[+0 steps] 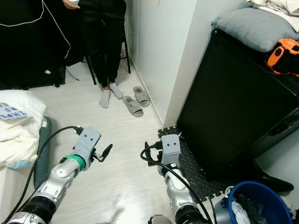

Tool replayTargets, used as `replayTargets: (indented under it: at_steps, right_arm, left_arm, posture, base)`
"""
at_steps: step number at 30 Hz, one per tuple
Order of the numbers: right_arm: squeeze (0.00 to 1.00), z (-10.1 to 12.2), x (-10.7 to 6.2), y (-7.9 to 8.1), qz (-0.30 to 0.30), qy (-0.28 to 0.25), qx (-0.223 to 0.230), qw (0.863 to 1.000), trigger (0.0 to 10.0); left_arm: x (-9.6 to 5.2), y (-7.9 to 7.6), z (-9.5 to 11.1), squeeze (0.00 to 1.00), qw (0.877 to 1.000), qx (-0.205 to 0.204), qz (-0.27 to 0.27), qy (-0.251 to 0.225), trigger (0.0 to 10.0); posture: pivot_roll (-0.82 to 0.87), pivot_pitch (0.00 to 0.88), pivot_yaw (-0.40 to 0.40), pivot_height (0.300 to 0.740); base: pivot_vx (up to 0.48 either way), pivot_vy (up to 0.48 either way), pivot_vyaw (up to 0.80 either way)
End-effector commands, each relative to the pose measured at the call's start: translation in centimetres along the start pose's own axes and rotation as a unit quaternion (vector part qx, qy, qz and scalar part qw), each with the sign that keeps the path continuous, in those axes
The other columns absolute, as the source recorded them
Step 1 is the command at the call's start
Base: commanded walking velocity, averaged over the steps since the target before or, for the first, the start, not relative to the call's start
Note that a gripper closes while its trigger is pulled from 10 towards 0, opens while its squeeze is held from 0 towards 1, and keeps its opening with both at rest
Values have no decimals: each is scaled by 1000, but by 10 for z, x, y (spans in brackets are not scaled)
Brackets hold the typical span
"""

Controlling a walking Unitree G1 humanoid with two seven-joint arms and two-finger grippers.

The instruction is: Clean up the room

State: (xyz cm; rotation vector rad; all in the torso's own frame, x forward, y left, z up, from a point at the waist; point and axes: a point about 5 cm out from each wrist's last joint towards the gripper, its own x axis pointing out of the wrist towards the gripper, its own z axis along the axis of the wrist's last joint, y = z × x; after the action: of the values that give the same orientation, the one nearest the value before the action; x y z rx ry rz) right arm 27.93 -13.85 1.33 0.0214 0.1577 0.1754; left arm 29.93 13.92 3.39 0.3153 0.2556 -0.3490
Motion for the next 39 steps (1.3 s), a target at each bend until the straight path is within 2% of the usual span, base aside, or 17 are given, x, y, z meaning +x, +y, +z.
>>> replayTargets:
  at_steps: [1, 27, 33, 39]
  right_arm:
    - [0, -2, -1, 0, -1, 3, 6, 1000, 10000]
    - [0, -7, -11, -10, -4, 4, 1, 1000, 10000]
    - [0, -9, -15, -19, -14, 8, 8, 1000, 10000]
    - [0, -10, -16, -22, -18, 10, 9, 1000, 10000]
  left_arm:
    - [-1, -1, -3, 0, 1000, -1, 0, 4, 10000]
    - [3, -18, 0, 0, 1000, -13, -7, -6, 10000]
    - [4, -28, 0, 0, 1000, -18, -15, -7, 10000]
    - [4, -29, -1, 0, 1000, -20, -16, -7, 10000]
  posture:
    - [34, 0, 41, 724]
    - [4, 18, 7, 724]
    - [-2, 28, -8, 724]
    - [2, 36, -10, 724]
  base:
    - [0, 0, 0]
    - [409, 0, 0]
    - [431, 0, 0]
    - [431, 0, 0]
